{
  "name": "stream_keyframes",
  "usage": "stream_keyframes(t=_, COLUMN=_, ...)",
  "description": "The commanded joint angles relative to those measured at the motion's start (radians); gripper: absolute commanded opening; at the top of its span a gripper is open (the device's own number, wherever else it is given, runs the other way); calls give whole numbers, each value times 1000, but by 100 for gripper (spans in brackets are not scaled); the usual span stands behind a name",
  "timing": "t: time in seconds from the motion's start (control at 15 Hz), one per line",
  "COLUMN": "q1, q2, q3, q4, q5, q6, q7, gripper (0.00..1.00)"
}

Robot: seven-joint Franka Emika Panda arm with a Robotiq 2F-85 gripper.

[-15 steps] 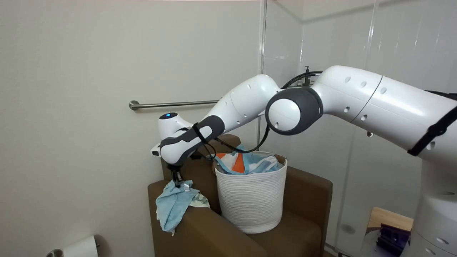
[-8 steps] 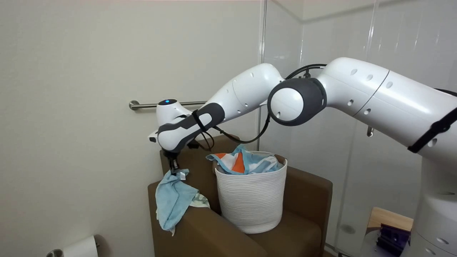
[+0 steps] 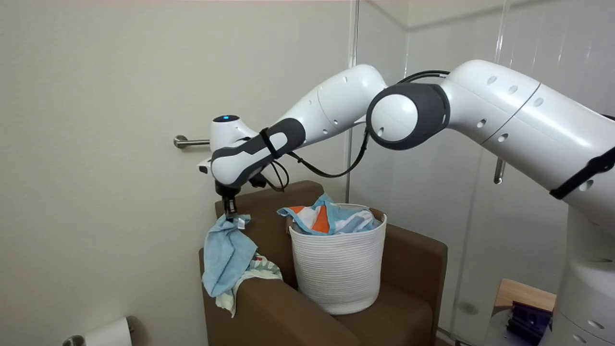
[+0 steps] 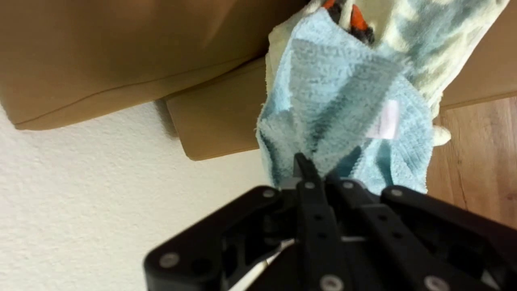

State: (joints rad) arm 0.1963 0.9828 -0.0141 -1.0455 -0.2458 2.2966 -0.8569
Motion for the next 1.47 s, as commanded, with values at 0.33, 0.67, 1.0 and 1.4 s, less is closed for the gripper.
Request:
stream_keyframes(t=0.33, q1=-30, q2=-166, q3=11, q4=-238, q5=-41, q6=100, q7=98, gripper=2)
stream_keyframes(t=0.67, q1=-42, q2=-184, q3=11, q4=-287, q5=-47, q6=123, q7=116, gripper=34)
stream_keyframes(t=1.0, q1=-44, q2=-189, q3=14, q4=-311, q5=-61, q6=143, q7=127, gripper=0)
stream_keyframes(t=1.4, q1=-45, q2=-177, q3=15, q4=-298, q5=-64, q6=132, q7=122, gripper=0)
